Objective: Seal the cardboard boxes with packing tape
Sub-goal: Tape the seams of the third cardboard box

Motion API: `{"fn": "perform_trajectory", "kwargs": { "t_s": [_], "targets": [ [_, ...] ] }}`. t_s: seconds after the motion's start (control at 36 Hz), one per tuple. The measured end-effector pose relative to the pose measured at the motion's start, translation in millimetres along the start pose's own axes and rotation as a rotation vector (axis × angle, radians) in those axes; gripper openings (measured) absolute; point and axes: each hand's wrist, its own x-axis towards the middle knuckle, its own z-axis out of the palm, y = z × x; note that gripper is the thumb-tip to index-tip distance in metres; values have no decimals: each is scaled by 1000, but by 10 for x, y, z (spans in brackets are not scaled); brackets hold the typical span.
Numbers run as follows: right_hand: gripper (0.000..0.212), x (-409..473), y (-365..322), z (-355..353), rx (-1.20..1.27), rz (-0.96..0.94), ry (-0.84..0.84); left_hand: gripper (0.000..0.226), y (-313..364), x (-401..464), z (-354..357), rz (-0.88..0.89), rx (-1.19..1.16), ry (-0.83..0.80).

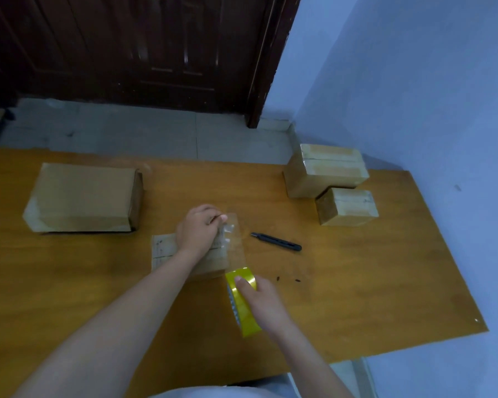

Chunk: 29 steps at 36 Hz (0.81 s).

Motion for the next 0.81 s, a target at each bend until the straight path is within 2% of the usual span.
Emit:
{"fn": "perform_trajectory", "kwargs": {
  "t_s": [0.06,0.11,0.33,0.81],
  "targets": [
    [35,5,1,21,11,-3,-4,22,-2,11,7,-9,7,11],
    [31,25,28,44,5,-7,0,21,-9,14,11,-10,4,19],
    [42,101,81,95,-60,-23,38,17,-47,31,14,-10,-98,28],
    [43,209,177,138,-20,-12,29,20,-17,33,-8,-25,-6,6]
  ]
}}
